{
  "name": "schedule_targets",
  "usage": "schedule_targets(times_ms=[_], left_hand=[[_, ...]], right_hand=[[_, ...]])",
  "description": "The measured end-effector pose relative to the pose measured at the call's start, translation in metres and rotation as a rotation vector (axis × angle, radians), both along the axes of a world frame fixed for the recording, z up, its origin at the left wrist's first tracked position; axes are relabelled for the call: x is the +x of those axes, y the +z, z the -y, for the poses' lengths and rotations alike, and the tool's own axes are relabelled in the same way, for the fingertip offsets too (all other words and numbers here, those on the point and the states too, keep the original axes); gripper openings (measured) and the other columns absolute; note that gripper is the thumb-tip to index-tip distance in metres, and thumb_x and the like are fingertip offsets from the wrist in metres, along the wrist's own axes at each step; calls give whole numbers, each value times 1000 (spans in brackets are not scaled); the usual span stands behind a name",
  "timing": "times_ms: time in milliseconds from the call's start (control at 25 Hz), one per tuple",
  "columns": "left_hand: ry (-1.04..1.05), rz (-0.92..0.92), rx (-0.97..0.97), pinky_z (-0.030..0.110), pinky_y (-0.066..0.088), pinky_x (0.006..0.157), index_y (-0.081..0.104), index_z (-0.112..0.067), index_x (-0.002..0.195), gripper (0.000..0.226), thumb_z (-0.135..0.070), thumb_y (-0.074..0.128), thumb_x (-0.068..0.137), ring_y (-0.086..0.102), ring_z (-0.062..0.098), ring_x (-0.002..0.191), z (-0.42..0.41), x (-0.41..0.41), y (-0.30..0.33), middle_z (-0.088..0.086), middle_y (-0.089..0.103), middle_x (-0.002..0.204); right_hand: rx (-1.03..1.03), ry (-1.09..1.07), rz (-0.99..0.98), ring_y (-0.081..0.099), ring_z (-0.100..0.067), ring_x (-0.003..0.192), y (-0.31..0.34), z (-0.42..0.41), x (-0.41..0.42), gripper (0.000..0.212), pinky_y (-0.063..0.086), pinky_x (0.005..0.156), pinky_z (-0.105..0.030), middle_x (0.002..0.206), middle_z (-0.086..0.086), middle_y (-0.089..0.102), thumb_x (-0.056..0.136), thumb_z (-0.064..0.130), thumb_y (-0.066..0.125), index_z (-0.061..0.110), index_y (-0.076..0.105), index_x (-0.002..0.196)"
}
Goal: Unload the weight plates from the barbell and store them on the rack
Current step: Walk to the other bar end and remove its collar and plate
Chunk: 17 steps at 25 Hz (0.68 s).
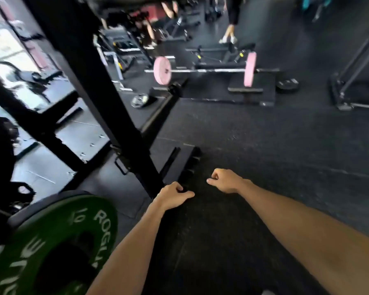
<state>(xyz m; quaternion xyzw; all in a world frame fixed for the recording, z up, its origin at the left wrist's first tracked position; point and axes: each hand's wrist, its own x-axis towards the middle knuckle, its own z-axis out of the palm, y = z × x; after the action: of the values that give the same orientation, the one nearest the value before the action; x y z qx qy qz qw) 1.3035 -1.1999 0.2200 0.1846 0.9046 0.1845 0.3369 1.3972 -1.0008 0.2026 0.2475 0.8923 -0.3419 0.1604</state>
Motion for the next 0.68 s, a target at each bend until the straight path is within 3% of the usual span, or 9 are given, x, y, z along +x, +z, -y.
schedule_targets(times_ms=[80, 160, 280, 440, 680], left_hand=[[-42, 78, -32, 26, 45, 71, 56, -28, 110, 66, -74, 62, 62, 56, 6, 87, -21, 33, -32, -12, 58, 97], [-90, 152, -82, 29, 44, 77, 55, -27, 109, 63, -72, 62, 66, 56, 10, 93, -40, 64, -63, -8, 59, 104], [-175, 282, -198, 34, 42, 87, 55, -26, 112, 61, -71, 60, 71, 53, 16, 105, -73, 119, -109, -8, 53, 112], [-272, 393, -282, 34, 39, 83, 56, -28, 99, 49, -70, 60, 74, 50, 6, 90, -118, 191, -157, -12, 54, 104], [-530, 417, -488, 32, 40, 87, 57, -25, 116, 58, -68, 57, 79, 54, 20, 112, -169, 262, -204, 0, 59, 125]], right_hand=[[-44, -84, 75, 55, -22, 97, -33, -23, 52, 36, 47, 85, -39, 112, -4, 57, 93, 52, 47, 19, 52, 106], [-89, -153, 141, 55, -22, 98, -59, -40, 102, 35, 45, 83, -38, 112, -4, 56, 93, 51, 47, 19, 51, 105], [-180, -239, 259, 53, -24, 105, -103, -64, 185, 36, 44, 93, -41, 118, -5, 55, 95, 49, 46, 18, 52, 110], [-265, -291, 402, 53, -25, 110, -155, -82, 284, 36, 43, 97, -42, 124, -7, 55, 95, 45, 49, 16, 53, 115], [-274, -225, 459, 58, -28, 112, -176, -132, 354, 42, 46, 94, -36, 122, -11, 63, 94, 39, 52, 6, 62, 117]])
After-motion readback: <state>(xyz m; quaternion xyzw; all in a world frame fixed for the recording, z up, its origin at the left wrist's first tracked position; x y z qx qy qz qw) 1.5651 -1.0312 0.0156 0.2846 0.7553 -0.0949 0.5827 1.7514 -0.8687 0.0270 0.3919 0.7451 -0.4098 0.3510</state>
